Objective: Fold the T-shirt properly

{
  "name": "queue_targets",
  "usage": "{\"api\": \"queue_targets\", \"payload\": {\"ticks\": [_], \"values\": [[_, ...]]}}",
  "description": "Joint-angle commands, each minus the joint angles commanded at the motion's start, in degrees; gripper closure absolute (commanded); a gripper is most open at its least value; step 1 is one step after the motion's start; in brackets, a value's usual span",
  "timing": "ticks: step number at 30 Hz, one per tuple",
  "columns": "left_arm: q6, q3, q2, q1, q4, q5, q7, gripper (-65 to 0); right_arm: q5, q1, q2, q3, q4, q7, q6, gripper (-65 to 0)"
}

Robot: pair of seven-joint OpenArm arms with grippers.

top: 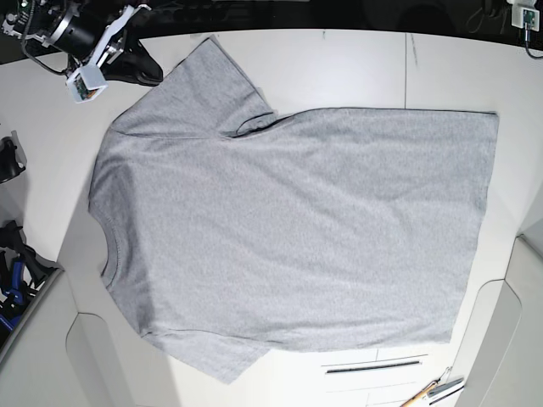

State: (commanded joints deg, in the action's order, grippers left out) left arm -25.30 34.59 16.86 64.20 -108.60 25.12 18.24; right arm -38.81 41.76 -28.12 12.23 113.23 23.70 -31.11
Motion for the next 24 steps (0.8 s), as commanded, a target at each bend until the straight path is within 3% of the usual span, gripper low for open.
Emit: {"api": "queue_targets", "payload": {"ticks": [1,3,5,7,9,11,20,24], "values": [[0.0,0.0,0.0,-0.85,0.0,-0.68,0.44,-5.6,-0.55,0.0,0.63,1.18,0.0,0.52,0.5,0.0],[-0.02,0.0,0.02,-2.4,0.0,-0.76,2.1,-6.7,-0.63,0.0,1.38,2.97,-0.13,1.11,3.3,0.0],[-0.02,0.0,0.35,-3.28,0.0,-0.74,3.69,-13.6,-0.66,-0.02,1.62,3.91,-0.55,2.54,9.16,0.0],[0.0,0.0,0.52,-3.43,0.0,-0.72,3.63,-25.7,-0.63,-0.02,1.64,3.93,-1.38,3.41,15.41,-14.1],[0.24,0.0,0.63,-3.41,0.0,-0.5,3.74,-34.8,-0.66,-0.02,1.66,3.93,-2.45,3.54,18.32,-30.8],[1.9,0.0,1.2,-3.43,0.0,-0.5,4.59,-35.7,-0.66,-0.02,1.7,3.93,-3.13,3.61,19.32,-36.6],[1.86,0.0,5.2,-8.46,0.0,2.6,16.94,-35.7,-1.51,-0.46,7.3,3.76,-3.23,6.16,19.12,-36.5],[-3.61,2.16,5.88,-10.45,-0.02,7.21,15.87,-35.7,-1.53,-0.81,8.31,3.5,-5.86,6.12,18.69,-36.6]]}}
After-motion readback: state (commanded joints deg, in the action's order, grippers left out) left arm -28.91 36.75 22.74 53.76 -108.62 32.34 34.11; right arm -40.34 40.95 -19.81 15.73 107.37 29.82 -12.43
